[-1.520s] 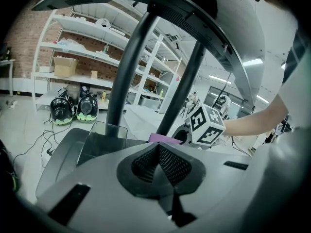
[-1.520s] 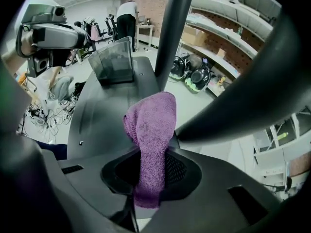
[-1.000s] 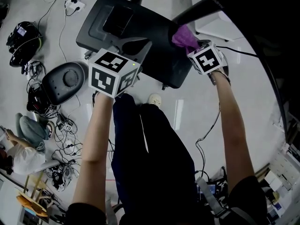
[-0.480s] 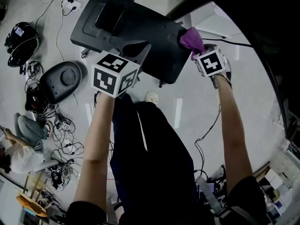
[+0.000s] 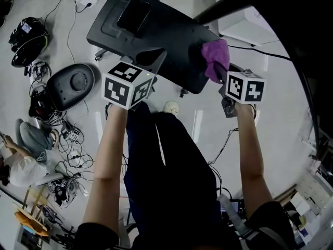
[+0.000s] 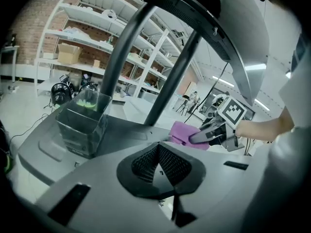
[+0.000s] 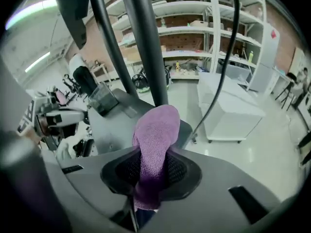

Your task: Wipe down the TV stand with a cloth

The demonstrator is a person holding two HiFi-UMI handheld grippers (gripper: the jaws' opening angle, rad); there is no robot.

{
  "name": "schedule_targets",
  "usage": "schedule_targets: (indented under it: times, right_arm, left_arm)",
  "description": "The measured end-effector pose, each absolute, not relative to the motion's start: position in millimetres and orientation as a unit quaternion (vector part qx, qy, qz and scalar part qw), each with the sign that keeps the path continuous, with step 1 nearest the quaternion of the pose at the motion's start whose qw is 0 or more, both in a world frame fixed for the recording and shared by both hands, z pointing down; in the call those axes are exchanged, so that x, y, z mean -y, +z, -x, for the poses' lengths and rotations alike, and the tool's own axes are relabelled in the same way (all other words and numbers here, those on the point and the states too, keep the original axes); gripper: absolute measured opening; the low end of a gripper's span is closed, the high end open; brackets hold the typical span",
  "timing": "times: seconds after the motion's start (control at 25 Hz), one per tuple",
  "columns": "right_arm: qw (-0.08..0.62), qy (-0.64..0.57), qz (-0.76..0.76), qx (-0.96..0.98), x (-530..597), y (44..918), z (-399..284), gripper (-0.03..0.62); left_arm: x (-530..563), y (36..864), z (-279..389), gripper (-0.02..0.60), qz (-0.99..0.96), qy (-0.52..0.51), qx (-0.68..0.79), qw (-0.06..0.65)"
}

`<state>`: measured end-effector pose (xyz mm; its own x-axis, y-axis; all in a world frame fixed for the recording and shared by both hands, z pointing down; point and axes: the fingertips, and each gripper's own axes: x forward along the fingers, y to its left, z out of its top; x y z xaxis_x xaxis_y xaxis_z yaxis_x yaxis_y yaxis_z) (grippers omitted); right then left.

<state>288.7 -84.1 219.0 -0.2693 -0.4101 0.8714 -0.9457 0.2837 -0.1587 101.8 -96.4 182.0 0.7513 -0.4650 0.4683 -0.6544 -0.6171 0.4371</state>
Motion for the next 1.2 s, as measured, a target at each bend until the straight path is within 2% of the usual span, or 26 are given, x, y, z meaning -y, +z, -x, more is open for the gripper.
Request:
schedule_targets:
  times: [0.52,0.84,0.96,1.2]
  right_arm:
    - [0.199,0.456,-0.523,0.692,130,225,-141,0.095]
    - [0.118,0.52,-0.544,0.648,158,245,-87,0.097]
    - [0.102,0.527,-0.549,0.641,165,251,-70,0.096]
    - [0.12,0.528,-0.565,0.623,174,270,-51,0.095]
  left_arm:
    - [104,199,-45,0.005,-0.875,0.154,0.33,0.319]
    - [109,214,-12,0.005,-0.882,0.183,0.308,0.307]
    - [112,219,4,0.005,-0.88,0.17,0.304,0.323]
    - [119,226,23,0.005,-0.883,0.177,0.284,0.328]
